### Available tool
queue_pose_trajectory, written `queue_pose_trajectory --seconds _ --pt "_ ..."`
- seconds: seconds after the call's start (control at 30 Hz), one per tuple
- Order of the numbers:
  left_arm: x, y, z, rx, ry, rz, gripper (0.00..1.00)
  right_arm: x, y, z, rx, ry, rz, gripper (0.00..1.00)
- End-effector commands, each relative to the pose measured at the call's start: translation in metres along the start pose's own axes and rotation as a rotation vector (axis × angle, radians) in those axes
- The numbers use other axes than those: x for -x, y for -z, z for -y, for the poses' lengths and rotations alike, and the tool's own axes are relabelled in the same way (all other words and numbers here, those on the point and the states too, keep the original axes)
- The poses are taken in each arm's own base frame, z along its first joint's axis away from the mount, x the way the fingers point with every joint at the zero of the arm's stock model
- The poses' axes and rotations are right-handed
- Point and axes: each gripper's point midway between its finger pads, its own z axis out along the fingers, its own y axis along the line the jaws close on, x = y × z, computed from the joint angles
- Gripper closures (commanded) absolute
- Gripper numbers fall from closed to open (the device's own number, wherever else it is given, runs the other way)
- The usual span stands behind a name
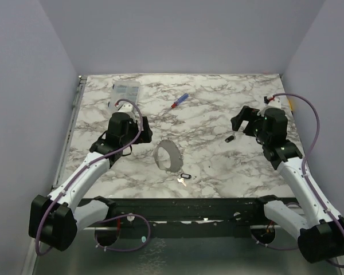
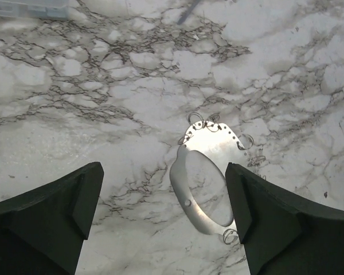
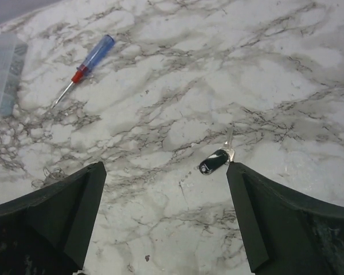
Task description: Put the keys on the keyring
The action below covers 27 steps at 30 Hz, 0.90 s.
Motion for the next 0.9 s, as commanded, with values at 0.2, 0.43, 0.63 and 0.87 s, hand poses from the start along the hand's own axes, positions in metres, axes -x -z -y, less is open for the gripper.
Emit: queue_pose_trajectory --seconds 0.2,0.43,0.63,0.87 --pt "-0.015 0.004 0.043 -0.158 -0.184 -0.063 0.13 0.027 0.010 -0.024 0.087 0.051 -0.020 0.00" --pt "-0.044 0.005 0.079 -0.271 -0.309 -0.134 0.23 0.002 0.014 -0.065 0.363 0.096 -0.099 0.03" --pt "-0.061 0.006 0.093 -0.308 -0.374 -0.166 0.32 -0.036 0.016 -0.087 0.472 0.102 -0.232 0.05" --pt "-0.064 -0.004 0.090 -0.267 -0.368 -0.188 0.35 -0.096 0.021 -0.121 0.536 0.228 -0.370 0.06"
